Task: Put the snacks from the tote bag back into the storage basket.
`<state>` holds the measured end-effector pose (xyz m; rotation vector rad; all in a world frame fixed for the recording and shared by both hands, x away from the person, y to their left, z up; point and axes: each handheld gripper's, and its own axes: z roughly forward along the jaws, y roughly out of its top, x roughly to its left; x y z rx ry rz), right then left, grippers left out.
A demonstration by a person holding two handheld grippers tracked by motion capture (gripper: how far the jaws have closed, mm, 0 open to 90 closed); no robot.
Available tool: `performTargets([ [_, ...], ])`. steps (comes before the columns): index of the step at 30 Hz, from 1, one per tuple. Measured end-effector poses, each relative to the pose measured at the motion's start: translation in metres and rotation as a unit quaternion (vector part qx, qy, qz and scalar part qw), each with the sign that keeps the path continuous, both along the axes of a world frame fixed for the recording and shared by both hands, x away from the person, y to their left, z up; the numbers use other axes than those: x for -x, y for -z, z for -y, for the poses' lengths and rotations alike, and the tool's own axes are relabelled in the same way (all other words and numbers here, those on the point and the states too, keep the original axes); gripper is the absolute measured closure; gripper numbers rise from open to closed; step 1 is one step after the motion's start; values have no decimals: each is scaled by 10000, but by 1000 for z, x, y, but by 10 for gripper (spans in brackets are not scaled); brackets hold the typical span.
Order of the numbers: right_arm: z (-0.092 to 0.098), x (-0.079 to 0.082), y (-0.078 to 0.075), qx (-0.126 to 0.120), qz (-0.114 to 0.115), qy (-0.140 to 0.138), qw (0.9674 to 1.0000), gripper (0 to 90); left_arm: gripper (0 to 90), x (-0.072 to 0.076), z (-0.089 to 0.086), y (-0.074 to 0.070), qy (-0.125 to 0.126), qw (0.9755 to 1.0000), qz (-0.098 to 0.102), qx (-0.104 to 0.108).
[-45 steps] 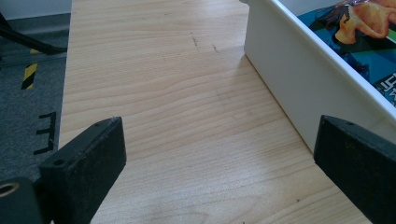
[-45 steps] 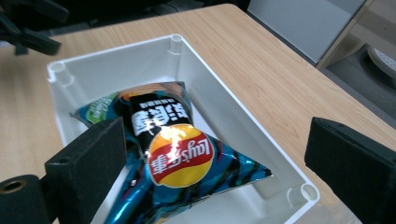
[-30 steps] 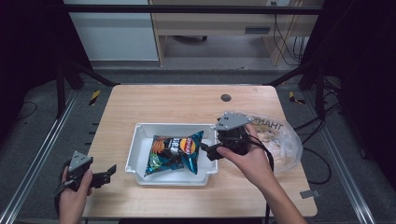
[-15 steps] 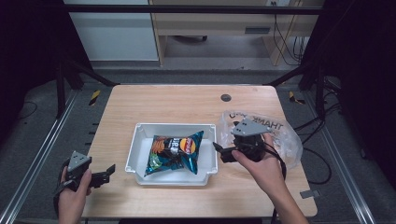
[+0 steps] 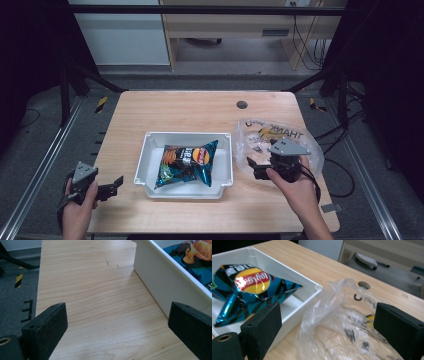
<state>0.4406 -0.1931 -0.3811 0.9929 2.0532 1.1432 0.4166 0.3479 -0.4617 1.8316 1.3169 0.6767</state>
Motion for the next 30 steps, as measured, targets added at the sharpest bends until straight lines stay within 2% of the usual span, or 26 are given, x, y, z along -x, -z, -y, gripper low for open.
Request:
performTargets([
  [18,35,-2,45,58,-370,461,9982,86,23,0,0,0,9,10000,-19,-12],
  [30,45,-1,68,23,-562,549,9969,85,23,0,1,0,8,10000,-10,-8],
])
